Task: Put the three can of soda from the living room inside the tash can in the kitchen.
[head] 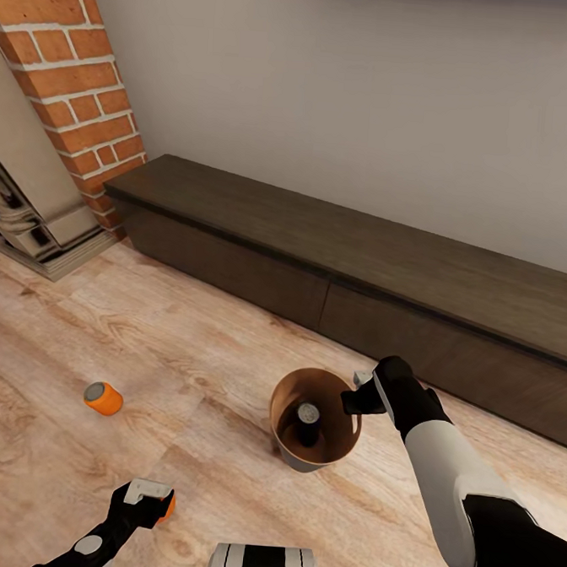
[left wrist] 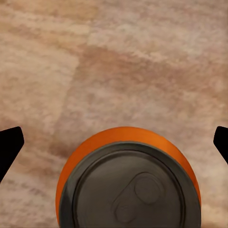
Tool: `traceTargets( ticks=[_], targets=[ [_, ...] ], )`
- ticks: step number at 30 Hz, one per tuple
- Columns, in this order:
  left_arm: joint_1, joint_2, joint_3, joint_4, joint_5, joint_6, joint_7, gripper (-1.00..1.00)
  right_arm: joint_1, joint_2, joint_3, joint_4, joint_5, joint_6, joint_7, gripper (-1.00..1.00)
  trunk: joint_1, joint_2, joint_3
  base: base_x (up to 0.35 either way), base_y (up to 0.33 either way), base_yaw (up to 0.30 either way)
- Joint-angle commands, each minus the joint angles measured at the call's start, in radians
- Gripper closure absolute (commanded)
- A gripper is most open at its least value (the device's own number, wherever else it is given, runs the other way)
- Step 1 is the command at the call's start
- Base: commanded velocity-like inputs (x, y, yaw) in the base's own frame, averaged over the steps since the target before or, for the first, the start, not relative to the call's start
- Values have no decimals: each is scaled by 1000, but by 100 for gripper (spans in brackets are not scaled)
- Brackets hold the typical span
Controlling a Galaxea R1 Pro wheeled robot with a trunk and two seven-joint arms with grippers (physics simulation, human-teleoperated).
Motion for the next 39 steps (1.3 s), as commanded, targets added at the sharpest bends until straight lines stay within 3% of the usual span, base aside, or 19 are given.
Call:
traceTargets(
  ticks=[1, 20, 27, 39],
  targets=[
    [0, 0, 0, 0, -1, 0, 0, -100, 0, 0, -1, 0, -23, 4, 6, 100, 0, 0, 0, 0, 0, 0],
    [0, 0, -1, 2, -3, 4, -1, -100, 0, 0, -1, 1, -23, 4, 6, 100, 0, 0, 0, 0, 0, 0],
    [0, 0, -1, 2, -4, 4, -2, -100, 0, 0, -1, 0, -23, 4, 6, 100, 3, -2, -27, 0, 0, 0],
    [0, 0, -1, 2, -5, 6, -3, -100, 1, 0, -1, 1, -23, 4, 6, 100, 3, -2, -27, 0, 0, 0]
  ],
)
